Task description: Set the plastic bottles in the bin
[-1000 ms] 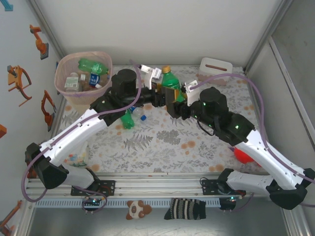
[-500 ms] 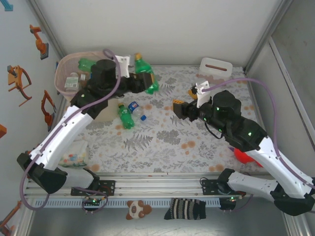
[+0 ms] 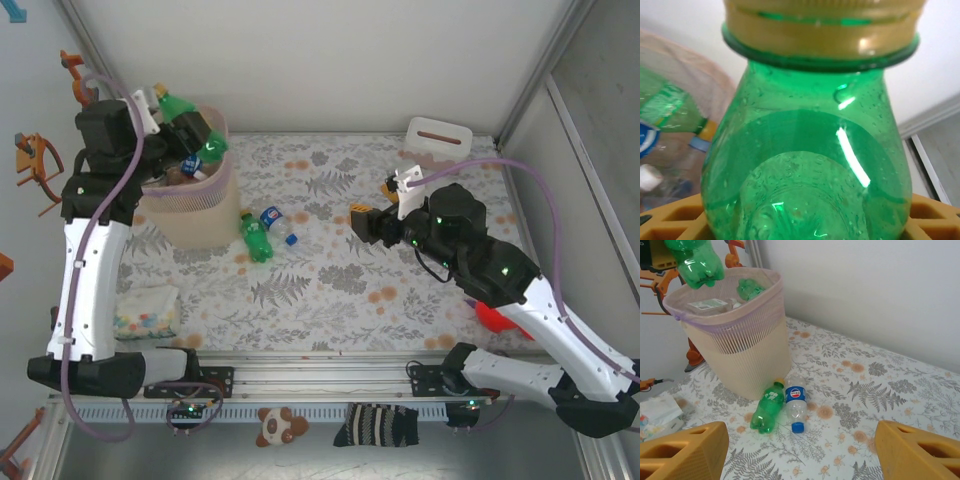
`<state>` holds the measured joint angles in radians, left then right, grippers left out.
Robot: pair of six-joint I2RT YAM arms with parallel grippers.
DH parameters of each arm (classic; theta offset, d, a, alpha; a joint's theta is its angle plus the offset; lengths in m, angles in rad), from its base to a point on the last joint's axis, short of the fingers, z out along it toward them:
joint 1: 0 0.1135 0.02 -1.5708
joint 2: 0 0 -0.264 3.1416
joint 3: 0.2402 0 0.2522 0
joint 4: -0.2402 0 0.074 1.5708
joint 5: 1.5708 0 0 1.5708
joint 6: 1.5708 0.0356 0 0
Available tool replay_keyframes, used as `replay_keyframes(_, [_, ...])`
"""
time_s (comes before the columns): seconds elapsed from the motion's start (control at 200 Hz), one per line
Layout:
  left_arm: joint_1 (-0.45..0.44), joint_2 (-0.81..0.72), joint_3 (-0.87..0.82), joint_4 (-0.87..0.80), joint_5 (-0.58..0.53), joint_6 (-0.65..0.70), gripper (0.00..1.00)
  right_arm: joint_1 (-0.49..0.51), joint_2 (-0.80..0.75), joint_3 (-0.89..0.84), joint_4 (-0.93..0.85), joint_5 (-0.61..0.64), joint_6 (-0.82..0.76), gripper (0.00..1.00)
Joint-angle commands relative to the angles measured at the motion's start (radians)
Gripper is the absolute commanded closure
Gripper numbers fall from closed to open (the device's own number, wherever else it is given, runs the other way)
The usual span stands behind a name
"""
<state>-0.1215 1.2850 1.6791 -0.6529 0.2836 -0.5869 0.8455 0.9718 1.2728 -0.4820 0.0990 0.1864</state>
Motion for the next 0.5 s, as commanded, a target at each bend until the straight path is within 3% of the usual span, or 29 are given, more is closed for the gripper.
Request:
replay_keyframes(0.0, [0.063, 0.023, 0.012, -0.035, 0.042, -0.087, 0.4, -0.005, 0.0, 0.0, 0.006, 0.023, -0.012, 0.24])
replay_keyframes(0.31, [0.197, 0.087, -0.025, 0.02, 0.0, -0.394, 0.4, -0.005, 0.005, -0.003, 0.002, 0.027, -0.009, 0.24])
replay_keyframes(0.496, [0.276, 0.167, -0.003, -0.005, 0.073, -0.514, 0.4, -0.006, 0.007, -0.004, -0.003, 0.028, -0.007, 0.24])
